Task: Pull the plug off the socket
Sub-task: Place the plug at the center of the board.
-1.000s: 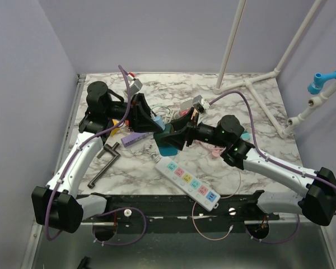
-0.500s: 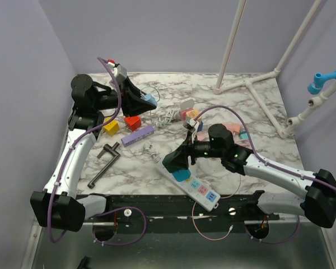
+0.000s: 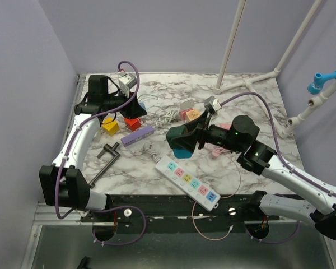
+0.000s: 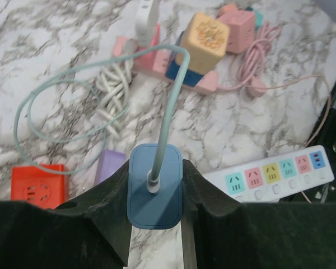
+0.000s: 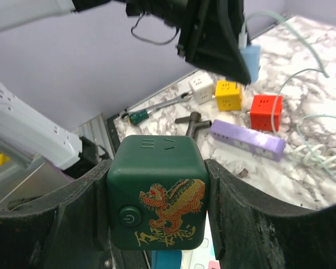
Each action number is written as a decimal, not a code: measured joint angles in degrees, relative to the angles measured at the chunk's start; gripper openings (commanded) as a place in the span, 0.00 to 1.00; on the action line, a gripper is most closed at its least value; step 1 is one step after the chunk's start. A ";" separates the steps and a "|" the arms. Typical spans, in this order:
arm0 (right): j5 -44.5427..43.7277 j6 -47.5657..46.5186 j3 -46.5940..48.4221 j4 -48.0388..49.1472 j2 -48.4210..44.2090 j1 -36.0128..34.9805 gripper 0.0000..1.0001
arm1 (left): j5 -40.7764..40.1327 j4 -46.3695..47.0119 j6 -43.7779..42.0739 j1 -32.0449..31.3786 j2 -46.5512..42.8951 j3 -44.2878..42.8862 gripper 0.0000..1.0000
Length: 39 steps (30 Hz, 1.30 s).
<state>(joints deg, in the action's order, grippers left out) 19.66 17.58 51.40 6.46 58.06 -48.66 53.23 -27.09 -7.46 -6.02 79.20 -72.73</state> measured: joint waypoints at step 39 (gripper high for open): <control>-8.94 2.34 1.79 -2.01 -0.79 0.00 0.01 | -31.52 -15.13 -10.91 -2.38 3.50 3.28 0.98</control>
<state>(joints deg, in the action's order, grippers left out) 10.72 19.92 53.19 4.45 57.28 -48.66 21.71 -42.22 -18.37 -8.40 82.70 -69.45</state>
